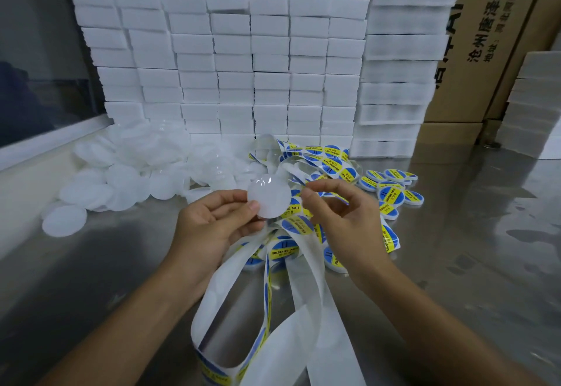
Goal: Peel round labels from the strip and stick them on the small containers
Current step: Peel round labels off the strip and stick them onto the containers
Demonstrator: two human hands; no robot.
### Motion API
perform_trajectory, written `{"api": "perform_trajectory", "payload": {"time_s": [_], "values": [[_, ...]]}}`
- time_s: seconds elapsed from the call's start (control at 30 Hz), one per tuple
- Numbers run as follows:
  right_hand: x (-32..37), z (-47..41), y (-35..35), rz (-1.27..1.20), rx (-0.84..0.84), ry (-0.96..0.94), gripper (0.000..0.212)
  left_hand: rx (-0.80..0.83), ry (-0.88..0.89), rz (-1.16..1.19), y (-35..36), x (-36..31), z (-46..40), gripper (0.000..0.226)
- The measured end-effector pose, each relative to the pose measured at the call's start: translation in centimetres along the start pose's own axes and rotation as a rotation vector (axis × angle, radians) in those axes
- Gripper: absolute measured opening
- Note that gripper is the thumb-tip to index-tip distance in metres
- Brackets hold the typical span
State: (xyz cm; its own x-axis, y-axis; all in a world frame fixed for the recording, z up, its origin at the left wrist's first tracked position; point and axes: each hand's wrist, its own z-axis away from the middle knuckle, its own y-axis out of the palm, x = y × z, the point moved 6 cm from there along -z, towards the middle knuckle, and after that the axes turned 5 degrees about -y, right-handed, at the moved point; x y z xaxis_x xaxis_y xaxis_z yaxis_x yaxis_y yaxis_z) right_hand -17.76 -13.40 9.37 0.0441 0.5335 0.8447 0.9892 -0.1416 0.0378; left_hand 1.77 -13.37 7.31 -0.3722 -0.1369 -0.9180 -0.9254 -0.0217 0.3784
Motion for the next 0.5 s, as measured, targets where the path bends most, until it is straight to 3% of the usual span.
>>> {"api": "perform_trajectory", "payload": {"time_s": [0.1, 0.2, 0.4, 0.5], "values": [[0.2, -0.6, -1.0, -0.005, -0.039, -0.012, 0.009, -0.031, -0.02, 0.022, -0.3, 0.0, 0.0, 0.013], [-0.1, -0.5, -0.5, -0.147, 0.038, 0.097, 0.016, -0.058, -0.04, 0.031, -0.4, 0.2, 0.0, 0.01], [-0.5, 0.4, 0.9, -0.189, 0.115, 0.164, 0.006, -0.067, -0.065, 0.03, -0.1, 0.4, 0.0, 0.022], [-0.5, 0.4, 1.2, -0.366, 0.129, 0.227, 0.006, -0.076, -0.068, 0.027, -0.3, 0.3, 0.1, 0.022]]}}
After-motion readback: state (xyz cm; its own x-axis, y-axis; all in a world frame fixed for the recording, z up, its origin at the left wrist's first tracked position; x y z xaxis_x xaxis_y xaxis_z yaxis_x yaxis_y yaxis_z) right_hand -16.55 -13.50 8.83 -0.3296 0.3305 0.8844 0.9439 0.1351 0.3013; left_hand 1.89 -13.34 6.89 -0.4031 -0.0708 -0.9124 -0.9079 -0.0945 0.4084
